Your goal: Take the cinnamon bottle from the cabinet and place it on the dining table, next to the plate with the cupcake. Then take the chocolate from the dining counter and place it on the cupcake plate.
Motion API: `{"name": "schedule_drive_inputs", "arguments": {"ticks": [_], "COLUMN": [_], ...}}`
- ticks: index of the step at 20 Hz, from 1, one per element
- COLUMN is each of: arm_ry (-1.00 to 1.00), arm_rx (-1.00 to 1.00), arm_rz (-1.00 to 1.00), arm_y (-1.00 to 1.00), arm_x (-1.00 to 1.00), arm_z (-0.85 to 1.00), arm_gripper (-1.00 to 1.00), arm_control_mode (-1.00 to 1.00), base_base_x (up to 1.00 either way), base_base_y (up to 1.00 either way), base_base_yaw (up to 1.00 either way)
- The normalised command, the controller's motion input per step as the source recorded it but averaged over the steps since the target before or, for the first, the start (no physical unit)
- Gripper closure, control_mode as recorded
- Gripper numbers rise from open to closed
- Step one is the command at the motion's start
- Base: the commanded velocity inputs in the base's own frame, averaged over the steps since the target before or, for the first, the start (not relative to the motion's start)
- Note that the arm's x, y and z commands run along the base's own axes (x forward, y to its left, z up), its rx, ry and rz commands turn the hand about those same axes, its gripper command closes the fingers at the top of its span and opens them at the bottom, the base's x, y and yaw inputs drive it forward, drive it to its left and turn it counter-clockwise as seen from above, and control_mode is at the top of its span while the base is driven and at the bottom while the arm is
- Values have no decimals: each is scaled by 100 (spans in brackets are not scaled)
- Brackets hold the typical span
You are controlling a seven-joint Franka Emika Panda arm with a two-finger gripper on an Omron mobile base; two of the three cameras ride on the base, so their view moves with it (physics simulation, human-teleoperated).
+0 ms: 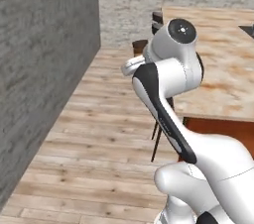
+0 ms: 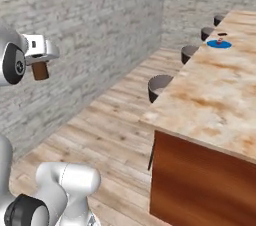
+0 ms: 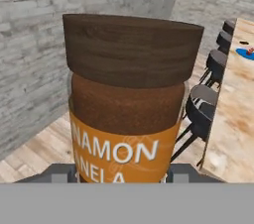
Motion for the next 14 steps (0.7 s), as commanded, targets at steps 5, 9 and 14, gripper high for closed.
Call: {"name": "schedule_drive_inputs", "arguments": {"ticks": [5, 9, 14], "arm_ry": [0, 0, 0], "arm_rx": [0, 0, 0], "arm_rz": [0, 0, 0], "arm_y": [0, 0, 0], "arm_x": [0, 0, 0], "arm_z": [0, 0, 0], "arm_gripper": [100, 100, 100], "arm_control_mode": [100, 100, 100], "base_base_x": [100, 100, 100], "base_base_y": [59, 63, 72], "base_base_yaw": [-58, -58, -57]}}
